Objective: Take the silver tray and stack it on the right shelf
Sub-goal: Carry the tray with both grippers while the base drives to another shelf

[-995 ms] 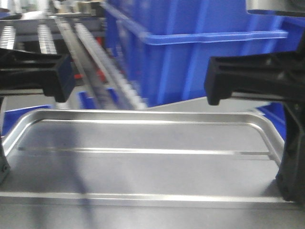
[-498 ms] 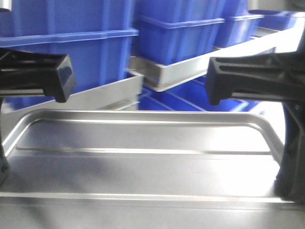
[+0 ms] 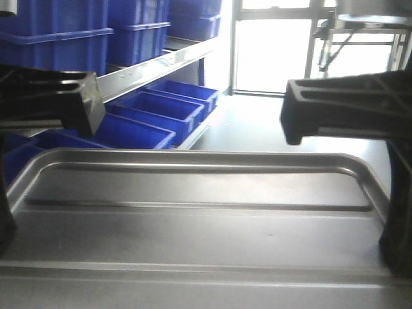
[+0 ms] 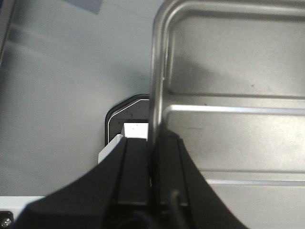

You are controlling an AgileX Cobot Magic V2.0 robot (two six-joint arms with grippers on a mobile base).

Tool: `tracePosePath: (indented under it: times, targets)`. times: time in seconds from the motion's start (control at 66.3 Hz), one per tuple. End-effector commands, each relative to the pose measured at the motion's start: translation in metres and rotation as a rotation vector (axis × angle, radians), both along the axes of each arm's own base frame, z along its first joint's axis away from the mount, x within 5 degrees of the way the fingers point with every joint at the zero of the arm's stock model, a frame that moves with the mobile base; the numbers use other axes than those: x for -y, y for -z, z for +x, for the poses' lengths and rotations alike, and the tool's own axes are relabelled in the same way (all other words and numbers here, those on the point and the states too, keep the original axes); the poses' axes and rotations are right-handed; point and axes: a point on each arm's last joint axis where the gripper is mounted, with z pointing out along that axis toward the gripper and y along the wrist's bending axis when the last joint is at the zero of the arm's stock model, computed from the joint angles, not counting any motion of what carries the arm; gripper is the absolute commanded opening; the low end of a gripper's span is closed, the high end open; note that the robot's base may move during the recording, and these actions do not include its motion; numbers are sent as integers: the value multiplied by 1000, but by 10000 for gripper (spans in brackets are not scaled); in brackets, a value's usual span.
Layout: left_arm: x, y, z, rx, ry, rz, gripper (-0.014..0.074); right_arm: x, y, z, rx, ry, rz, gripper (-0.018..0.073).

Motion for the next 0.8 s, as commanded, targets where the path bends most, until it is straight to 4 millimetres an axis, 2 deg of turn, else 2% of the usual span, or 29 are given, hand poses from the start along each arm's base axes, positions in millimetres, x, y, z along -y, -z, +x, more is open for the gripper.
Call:
tracePosePath:
  times: [0.0,0.256,0.784]
  targets:
    - [2,-13,-2,32,16,-66,-99,1,-13,1,49,-8,30,59]
    - [0,-12,-2,23,11,-45,-99,4,-12,0,35,-3,6,59]
    - [-17,-9,-9,-58,-30,139,-99,4,-12,0,35,-3,6,59]
